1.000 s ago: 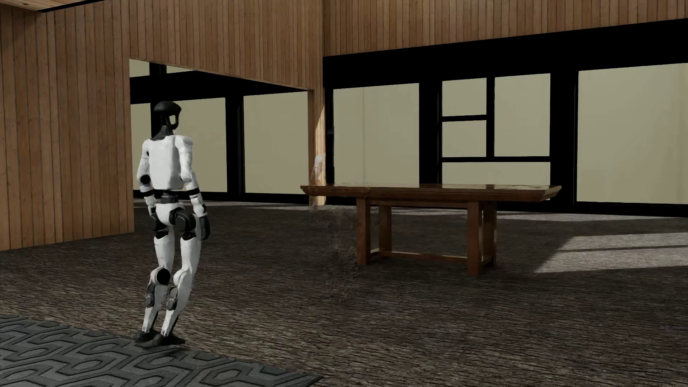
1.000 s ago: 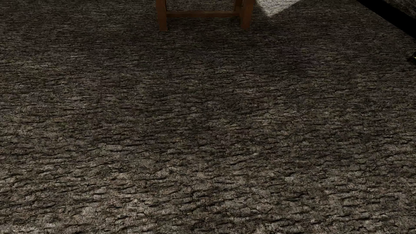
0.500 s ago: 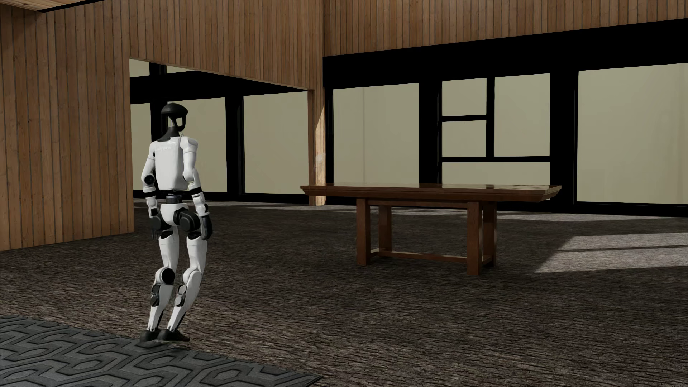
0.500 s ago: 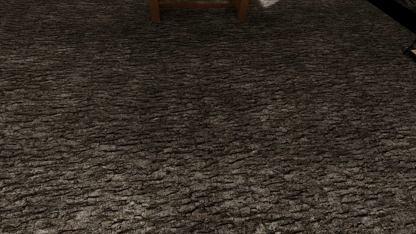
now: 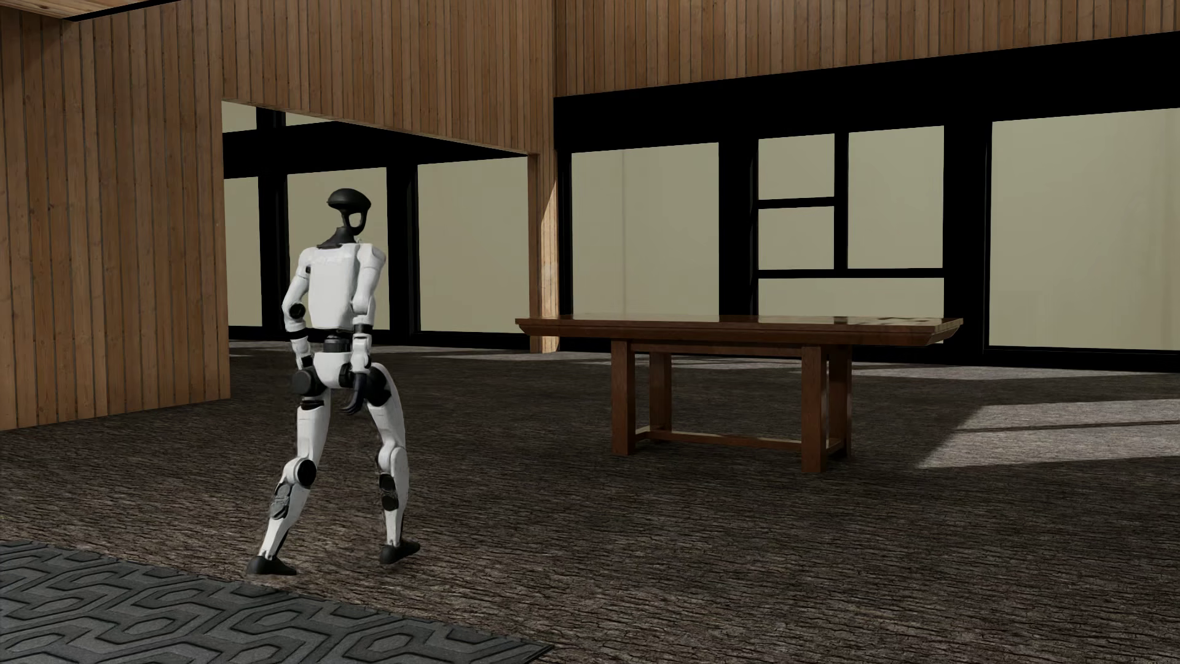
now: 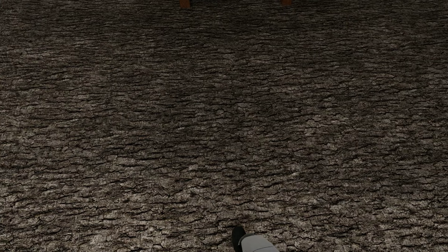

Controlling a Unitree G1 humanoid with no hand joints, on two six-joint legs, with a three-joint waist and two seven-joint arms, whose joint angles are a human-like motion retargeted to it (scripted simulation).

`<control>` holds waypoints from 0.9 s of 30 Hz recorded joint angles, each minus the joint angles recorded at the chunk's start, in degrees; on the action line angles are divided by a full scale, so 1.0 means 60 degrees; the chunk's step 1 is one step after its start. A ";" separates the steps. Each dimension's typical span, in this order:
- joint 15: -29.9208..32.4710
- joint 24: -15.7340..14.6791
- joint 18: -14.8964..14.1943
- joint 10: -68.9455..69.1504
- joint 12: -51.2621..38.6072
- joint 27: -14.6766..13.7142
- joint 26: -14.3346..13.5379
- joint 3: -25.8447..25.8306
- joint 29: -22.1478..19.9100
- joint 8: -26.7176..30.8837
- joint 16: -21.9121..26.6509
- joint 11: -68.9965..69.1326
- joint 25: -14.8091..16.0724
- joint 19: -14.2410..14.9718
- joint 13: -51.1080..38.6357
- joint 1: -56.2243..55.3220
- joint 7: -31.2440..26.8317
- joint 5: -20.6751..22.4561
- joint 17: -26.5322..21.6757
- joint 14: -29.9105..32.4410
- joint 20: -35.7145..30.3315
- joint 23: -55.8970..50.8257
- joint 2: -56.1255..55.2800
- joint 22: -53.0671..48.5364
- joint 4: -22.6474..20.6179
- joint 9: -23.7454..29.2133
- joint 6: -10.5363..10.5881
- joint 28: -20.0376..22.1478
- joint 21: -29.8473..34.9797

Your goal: Move towards the table

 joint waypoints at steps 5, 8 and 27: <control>0.0055 0.0000 0.0000 0.2029 0.1009 0.0000 0.0000 0.0709 0.0000 0.0000 -0.0387 0.1218 0.0000 0.0000 -0.1065 -0.0290 0.0000 0.0783 -0.0278 0.3605 -0.0397 -0.0429 0.0644 0.0588 0.0465 -0.0202 0.0894 0.0000 -0.0485; -0.0952 0.0000 0.0000 0.6814 0.1353 0.0000 0.0000 0.1022 0.0000 0.0000 -0.0386 0.0887 0.0000 0.0000 -0.2098 -0.2852 0.0000 0.1238 -0.0716 0.4454 -0.1640 -0.1497 0.2099 0.1063 0.0214 -0.0066 0.1156 0.0000 -0.1435; 0.1900 0.0000 0.0000 0.0319 -0.0341 0.0000 0.0000 0.1625 0.0000 0.0000 0.0160 0.5595 0.0000 0.0000 -0.1718 -0.3767 0.0000 0.0129 -0.0234 0.2646 -0.1436 -0.0712 0.5003 0.1392 -0.1059 -0.0389 -0.0734 0.0000 -0.1781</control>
